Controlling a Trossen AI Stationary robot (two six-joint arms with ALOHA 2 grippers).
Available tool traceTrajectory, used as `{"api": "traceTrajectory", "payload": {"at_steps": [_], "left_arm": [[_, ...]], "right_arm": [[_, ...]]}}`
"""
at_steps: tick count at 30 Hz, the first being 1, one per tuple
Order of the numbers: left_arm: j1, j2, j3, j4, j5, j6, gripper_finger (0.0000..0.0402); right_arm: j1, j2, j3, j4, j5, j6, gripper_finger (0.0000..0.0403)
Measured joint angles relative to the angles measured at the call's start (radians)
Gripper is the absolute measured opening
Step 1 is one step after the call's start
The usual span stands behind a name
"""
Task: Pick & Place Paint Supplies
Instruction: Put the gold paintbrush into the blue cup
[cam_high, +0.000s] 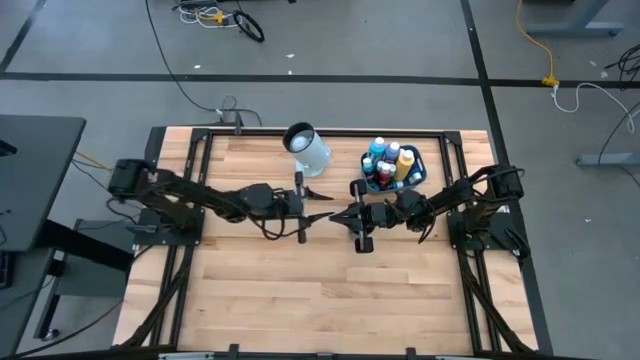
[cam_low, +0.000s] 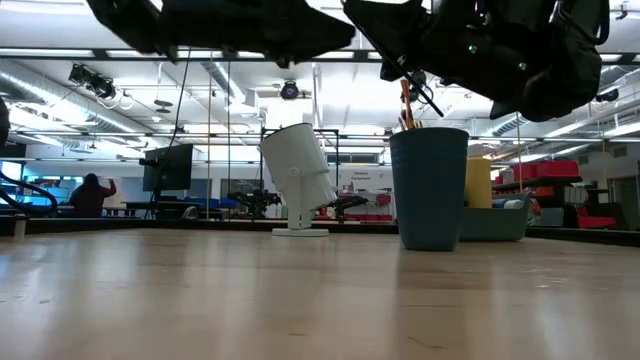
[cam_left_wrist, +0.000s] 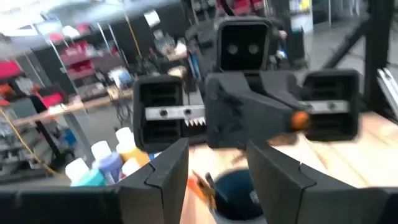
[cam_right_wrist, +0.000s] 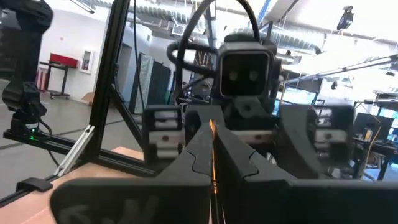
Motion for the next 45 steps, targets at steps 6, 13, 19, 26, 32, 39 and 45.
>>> {"api": "traceTrajectory", "payload": {"at_steps": [6, 13, 19, 26, 32, 39, 45], "left_arm": [[-0.029, -0.128, 0.0, -0.157, 0.004, -0.005, 0.0169], [-0.046, -0.141, 0.0, -0.163, 0.004, 0.013, 0.0169], [-0.045, -0.134, -0.001, -0.161, 0.003, 0.018, 0.0169], [-0.044, -0.134, -0.001, -0.163, 0.004, 0.019, 0.0155], [-0.044, -0.134, -0.001, -0.161, 0.05, 0.018, 0.0099], [-0.044, -0.134, -0.001, -0.143, 0.051, 0.018, 0.0055], [-0.044, -0.134, -0.001, -0.137, 0.052, 0.011, 0.0048]], "right_arm": [[0.0, 0.0, 0.0, -0.004, 0.0, -0.007, 0.0006], [0.0, 0.0, 0.0, -0.004, 0.035, -0.008, 0.0006], [0.0, 0.0, 0.0, -0.004, 0.055, -0.008, 0.0006], [0.0, 0.0, 0.01, -0.002, 0.056, -0.008, 0.0006], [0.0, 0.0, 0.015, -0.005, 0.053, -0.009, 0.0006], [0.0, 0.0, 0.015, -0.013, 0.053, -0.008, 0.0006], [0.0, 0.0, 0.016, -0.012, 0.053, -0.008, 0.0006]]}}
